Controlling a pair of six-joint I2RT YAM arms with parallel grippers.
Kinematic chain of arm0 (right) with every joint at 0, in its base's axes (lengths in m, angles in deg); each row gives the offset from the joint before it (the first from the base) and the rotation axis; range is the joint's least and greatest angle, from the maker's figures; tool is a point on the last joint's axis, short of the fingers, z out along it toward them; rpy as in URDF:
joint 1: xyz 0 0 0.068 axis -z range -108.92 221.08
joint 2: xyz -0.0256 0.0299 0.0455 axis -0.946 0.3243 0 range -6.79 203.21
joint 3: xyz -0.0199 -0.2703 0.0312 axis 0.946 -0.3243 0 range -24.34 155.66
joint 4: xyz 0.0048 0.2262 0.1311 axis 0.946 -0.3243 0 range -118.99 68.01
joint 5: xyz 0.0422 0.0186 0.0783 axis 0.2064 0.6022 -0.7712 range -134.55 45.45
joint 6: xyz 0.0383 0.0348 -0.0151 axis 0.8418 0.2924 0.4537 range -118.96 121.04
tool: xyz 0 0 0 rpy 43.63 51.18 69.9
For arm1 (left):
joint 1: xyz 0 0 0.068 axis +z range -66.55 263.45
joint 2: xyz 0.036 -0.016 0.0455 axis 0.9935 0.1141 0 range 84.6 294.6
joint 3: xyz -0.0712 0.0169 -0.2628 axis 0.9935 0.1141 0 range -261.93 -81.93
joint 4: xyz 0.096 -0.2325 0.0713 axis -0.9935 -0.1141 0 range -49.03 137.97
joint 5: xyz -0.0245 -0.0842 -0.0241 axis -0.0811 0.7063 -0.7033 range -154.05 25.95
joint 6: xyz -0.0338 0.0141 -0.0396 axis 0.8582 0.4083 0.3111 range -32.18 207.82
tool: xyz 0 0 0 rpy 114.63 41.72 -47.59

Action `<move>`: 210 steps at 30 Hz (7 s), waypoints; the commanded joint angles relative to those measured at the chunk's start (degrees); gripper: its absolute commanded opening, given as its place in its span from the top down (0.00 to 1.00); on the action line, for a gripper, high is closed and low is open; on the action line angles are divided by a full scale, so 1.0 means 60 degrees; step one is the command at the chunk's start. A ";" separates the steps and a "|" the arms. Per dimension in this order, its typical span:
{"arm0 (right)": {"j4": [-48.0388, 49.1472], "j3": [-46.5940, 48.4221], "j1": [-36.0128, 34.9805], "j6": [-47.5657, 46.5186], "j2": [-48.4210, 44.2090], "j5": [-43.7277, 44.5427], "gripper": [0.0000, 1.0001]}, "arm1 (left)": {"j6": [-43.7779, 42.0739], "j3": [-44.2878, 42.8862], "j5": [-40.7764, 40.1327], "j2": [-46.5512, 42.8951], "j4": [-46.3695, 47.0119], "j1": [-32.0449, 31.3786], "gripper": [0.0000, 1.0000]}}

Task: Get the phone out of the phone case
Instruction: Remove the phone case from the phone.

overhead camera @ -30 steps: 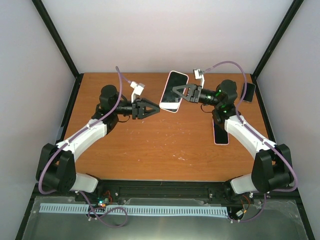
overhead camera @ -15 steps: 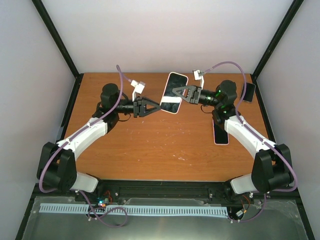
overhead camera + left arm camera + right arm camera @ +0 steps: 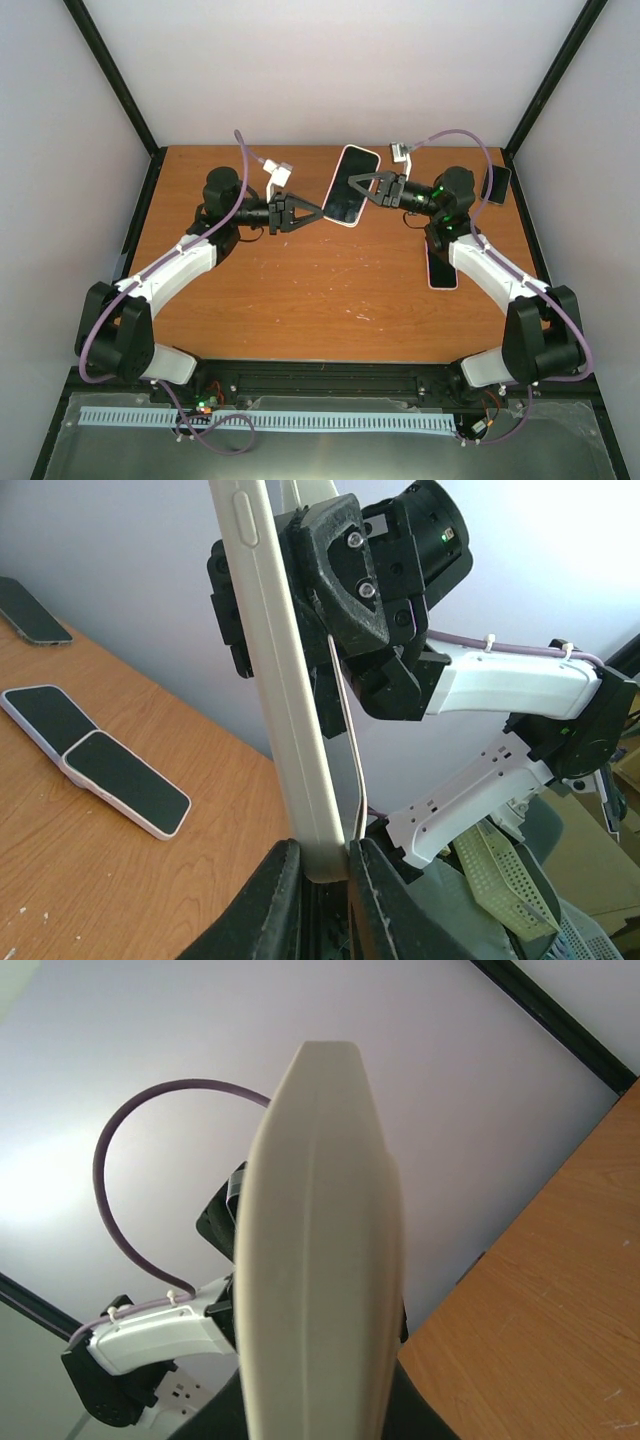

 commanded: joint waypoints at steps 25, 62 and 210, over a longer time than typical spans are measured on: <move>0.3770 0.0013 -0.0101 0.3189 -0.0178 0.0215 0.97 | 0.0461 0.0484 -0.0775 0.0516 0.0565 0.0131 0.89; 0.0580 0.0224 0.0056 -0.0036 -0.0191 0.0438 0.97 | 0.1264 0.0050 -0.0529 0.0516 0.0847 0.0019 0.64; 0.5161 -0.0168 -0.0977 0.3315 -0.0048 -0.0398 0.97 | 0.1786 0.0314 -0.1070 0.0915 0.0543 0.0151 0.66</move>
